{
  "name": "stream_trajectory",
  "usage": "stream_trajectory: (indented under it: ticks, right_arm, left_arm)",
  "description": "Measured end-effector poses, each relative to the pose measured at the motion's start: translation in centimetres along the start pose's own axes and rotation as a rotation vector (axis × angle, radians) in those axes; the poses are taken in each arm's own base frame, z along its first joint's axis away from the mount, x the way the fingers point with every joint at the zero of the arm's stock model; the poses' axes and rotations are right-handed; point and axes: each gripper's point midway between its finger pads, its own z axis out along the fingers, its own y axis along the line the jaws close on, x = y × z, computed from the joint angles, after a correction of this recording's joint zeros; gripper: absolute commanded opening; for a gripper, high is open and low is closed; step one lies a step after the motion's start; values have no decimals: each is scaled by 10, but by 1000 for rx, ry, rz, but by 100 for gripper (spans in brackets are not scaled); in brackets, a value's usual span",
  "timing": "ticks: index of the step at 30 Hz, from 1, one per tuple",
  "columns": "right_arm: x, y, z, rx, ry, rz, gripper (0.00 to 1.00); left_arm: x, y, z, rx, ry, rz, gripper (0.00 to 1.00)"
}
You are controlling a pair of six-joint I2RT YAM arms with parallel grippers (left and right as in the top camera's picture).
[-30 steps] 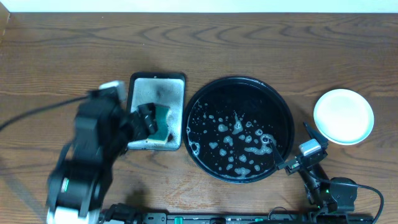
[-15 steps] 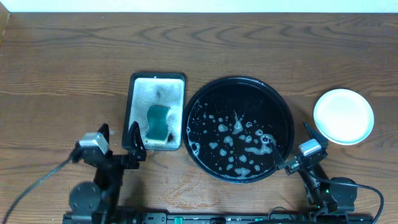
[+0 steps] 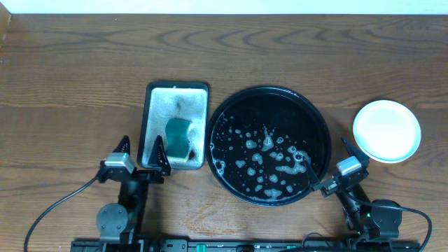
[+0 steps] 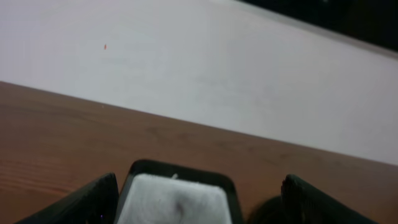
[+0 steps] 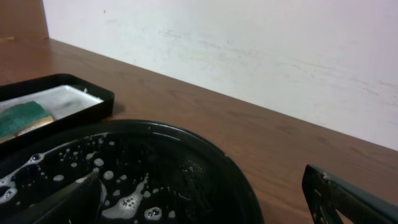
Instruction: Clean dirty plates on tray and stack at the side
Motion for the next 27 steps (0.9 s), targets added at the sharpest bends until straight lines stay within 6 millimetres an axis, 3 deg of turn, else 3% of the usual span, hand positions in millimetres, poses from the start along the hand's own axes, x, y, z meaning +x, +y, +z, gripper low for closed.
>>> stream_trajectory:
  ticks: [3, 10, 17, 27]
  right_arm:
    - [0, 0, 0, 0, 0, 0, 99]
    - [0, 0, 0, 0, 0, 0, 99]
    - [0, 0, 0, 0, 0, 0, 99]
    - [0, 0, 0, 0, 0, 0, 99]
  left_arm:
    - [24, 7, 2, -16, 55, 5, 84]
    - [22, 7, 2, -14, 51, 7, 84]
    - [46, 14, -1, -46, 147, 3, 84]
    - [46, 17, -1, -66, 150, 4, 84]
